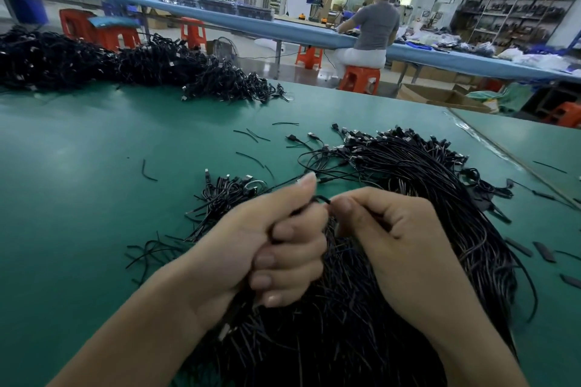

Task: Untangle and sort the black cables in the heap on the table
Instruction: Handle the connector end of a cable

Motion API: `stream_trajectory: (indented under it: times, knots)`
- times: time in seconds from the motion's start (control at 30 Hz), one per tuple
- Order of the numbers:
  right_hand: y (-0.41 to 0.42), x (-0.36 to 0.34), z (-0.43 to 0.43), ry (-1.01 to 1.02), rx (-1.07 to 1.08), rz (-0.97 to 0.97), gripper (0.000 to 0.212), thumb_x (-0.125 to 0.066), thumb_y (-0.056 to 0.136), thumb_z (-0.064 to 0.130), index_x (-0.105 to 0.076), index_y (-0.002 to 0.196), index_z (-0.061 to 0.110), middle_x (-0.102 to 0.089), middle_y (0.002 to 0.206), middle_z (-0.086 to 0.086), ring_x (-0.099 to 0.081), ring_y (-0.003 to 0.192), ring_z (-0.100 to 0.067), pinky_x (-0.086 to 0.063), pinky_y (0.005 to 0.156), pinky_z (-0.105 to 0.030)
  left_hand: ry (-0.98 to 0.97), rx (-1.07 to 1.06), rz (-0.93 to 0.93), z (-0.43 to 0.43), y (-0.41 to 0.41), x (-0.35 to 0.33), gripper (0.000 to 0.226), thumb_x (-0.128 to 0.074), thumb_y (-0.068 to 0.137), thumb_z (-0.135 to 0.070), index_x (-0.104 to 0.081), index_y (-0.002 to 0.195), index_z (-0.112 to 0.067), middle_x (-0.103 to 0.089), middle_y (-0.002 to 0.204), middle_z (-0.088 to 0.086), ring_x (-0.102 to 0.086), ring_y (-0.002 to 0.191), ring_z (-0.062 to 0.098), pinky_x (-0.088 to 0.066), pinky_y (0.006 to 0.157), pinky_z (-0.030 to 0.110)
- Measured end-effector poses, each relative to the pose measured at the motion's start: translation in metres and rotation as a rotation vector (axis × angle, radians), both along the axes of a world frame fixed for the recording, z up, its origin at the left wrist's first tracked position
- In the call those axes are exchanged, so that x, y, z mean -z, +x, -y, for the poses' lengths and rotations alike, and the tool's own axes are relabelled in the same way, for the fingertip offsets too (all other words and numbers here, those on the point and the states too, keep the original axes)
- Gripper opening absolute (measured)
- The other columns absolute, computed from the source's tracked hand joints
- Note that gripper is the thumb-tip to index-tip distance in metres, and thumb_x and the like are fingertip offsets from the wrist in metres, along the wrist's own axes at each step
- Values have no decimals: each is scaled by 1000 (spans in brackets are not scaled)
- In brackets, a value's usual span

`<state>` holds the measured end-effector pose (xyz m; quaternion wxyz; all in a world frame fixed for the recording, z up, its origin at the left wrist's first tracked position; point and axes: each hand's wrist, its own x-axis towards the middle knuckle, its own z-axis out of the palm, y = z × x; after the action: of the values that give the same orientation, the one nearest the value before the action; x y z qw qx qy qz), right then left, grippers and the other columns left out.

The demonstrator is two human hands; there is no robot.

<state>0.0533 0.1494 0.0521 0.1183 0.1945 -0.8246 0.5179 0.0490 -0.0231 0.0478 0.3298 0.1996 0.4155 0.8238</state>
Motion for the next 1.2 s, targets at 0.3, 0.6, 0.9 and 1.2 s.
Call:
stream_trajectory:
  times: [0.3,0.6,0.9,1.2]
  knots:
    - [11,-4,9,447,-199,184,25,-54,100,28,-61,76,29,-60,62,1,-44,45,-10,-34,44,-19,20,-709,-218,-9,-14,14,51,-42,93,-46,-80,86,-12,-76,96,16,-74,96,28,-59,81,31]
    - [11,-6,-5,369,-82,-73,11,-73,84,36,-71,75,28,-69,70,17,-65,66,-5,-50,60,-23,-786,-447,-481,-12,-4,19,61,-37,103,-47,-61,58,-14,-58,48,-3,-55,45,14,-46,52,27]
    - [-5,4,-13,-170,-235,138,26,-83,72,43,-71,78,20,-71,79,-7,-62,72,-22,-53,71,-36,-341,57,-114,5,-1,3,57,-39,98,-51,-41,49,-24,-28,36,-10,-24,29,2,-22,30,16]
    - [-5,9,-9,33,-169,82,16,-66,84,34,-59,83,20,-63,73,-6,-58,68,-31,-51,65,-52,-446,-157,-125,-3,-5,10,54,-54,87,-54,-43,46,-20,-50,49,4,-52,44,15,-49,47,24]
